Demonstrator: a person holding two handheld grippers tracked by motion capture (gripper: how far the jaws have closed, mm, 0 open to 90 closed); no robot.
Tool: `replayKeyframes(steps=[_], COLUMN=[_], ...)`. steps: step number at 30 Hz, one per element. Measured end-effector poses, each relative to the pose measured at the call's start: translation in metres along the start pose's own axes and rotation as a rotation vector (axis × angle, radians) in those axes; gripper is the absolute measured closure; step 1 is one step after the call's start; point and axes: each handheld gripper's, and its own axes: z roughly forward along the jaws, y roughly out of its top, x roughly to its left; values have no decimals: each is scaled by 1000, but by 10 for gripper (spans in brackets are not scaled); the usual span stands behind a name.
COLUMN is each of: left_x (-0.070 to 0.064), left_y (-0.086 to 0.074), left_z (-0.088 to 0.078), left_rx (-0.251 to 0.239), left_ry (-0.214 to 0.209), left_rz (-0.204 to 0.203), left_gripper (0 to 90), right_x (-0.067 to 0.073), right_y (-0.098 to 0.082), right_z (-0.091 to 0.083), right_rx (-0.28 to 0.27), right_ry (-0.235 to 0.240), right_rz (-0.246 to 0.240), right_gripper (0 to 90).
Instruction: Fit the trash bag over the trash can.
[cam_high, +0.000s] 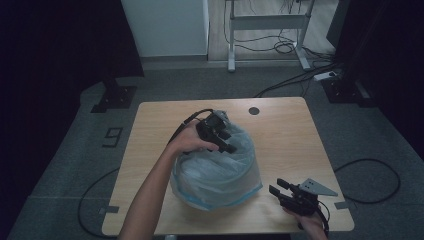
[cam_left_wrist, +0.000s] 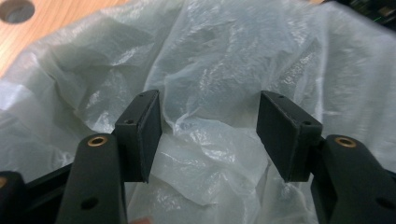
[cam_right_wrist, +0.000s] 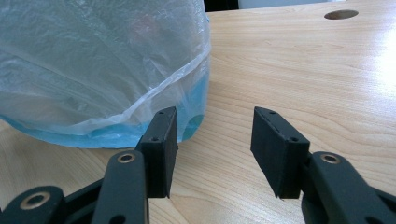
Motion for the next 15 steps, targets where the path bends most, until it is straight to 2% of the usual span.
replayKeyframes(steps=[4, 8, 11, 15], left_x=[-1, -3, -5, -9], left_y=[2, 3, 3, 1], left_z=[8, 11, 4, -16], left_rx=[54, 61, 27, -71], left_ry=[27, 40, 52, 60], left_rz=[9, 17, 23, 24], left_gripper=[377, 360, 341, 334], right_x=[1, 0, 0, 0], right_y=[0, 0, 0, -1], right_z=[0, 0, 0, 0], right_rx=[0, 2, 1, 4], right_ry=[0, -2, -3, -3], right_rz=[-1, -1, -1, -2], right_gripper=[500, 500, 499, 496])
